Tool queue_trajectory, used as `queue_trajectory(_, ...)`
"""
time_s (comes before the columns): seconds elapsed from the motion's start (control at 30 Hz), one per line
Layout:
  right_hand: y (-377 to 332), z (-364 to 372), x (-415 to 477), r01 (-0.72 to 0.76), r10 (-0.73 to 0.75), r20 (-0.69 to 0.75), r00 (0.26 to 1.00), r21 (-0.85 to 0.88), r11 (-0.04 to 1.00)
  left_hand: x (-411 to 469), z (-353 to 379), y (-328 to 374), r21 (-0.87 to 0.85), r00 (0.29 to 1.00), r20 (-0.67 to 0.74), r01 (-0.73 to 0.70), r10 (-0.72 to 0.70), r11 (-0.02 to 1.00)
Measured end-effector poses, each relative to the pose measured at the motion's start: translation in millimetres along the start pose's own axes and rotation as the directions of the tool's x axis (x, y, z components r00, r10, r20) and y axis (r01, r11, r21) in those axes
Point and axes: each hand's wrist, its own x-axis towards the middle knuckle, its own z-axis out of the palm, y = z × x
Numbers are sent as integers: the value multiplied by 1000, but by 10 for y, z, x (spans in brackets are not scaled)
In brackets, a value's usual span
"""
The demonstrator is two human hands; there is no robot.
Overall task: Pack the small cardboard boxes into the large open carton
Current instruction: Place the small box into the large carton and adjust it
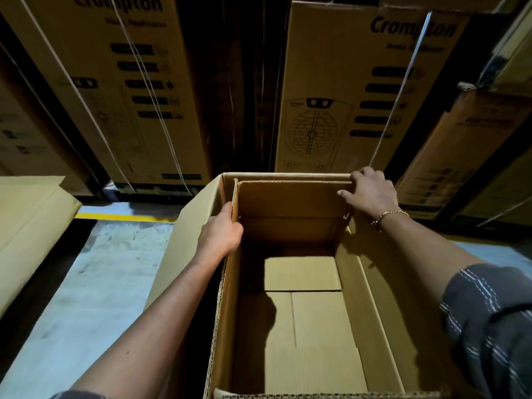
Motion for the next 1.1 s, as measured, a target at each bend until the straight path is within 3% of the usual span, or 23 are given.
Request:
queue_trajectory(0.1,-2,-12,62,-76,72,37,997,126,989,-9,-8,-7,-3,1000,5,6,-6,1000)
queue_trajectory(0.3,20,-22,260,-218,196,145,970,155,964,-39,-12,-3,-43,1000,28,2,-1,999)
queue_trajectory(0.4,20,-13,253,-236,175,238,955,256,938,3,-17,4,-27,1000,22,-11,12,1000)
queue_trajectory(0.63,208,5,-322,-233,103,295,950,450,862,9,40,50,65,999,-11,-43,44,997)
queue_trajectory(0.87,277,5,-874,-258,69,348,935,535,805,-80,3,94,94,999,-28,-33,36,995)
queue_trajectory(1.1,493,-71,-1508,-254,37,391,920,522,814,-268,-93,105,32,1000,10,17,-17,999)
